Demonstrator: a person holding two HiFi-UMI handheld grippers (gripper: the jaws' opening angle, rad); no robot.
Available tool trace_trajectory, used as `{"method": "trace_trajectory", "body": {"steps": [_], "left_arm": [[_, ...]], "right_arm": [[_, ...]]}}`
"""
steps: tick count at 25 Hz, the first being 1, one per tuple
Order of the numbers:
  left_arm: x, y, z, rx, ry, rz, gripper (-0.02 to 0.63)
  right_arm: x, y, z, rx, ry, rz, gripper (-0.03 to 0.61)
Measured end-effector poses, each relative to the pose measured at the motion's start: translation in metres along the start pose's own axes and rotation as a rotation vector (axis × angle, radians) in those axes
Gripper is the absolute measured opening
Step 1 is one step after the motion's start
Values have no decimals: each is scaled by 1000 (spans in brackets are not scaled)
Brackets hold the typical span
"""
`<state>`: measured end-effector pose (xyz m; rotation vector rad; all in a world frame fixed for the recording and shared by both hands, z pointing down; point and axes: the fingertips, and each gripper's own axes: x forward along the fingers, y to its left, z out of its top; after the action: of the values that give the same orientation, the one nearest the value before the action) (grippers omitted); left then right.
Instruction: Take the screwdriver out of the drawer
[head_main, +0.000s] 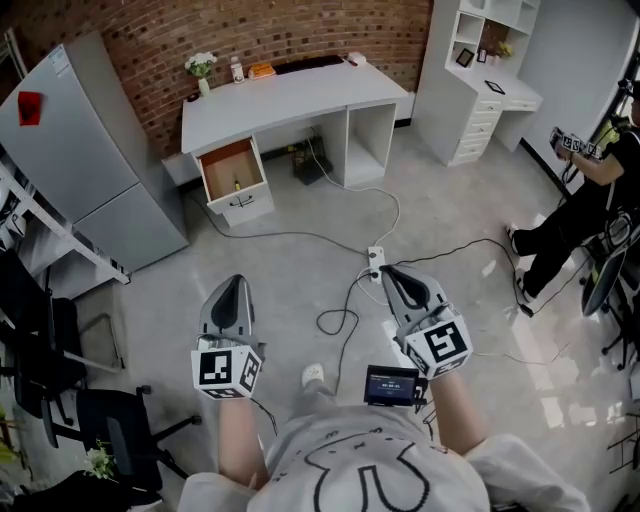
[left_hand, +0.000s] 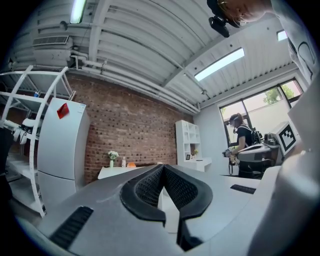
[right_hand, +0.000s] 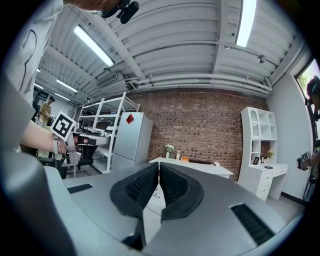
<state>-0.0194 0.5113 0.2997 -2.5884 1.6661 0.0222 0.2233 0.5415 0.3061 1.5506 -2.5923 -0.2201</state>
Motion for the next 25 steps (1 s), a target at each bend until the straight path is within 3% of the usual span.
{"method": "trace_trajectory", "body": {"steps": [10,18,25], "left_arm": [[115,112,0,-9,12,-35,11],[142,157,-13,-38,10,-1,11],[174,185,-18,-34,4,43,11]], "right_arm": [[156,-13,14,-9,14,-10,20],[207,-19,7,41,23,10,20],[260,-35,2,16,17,60,20]]}}
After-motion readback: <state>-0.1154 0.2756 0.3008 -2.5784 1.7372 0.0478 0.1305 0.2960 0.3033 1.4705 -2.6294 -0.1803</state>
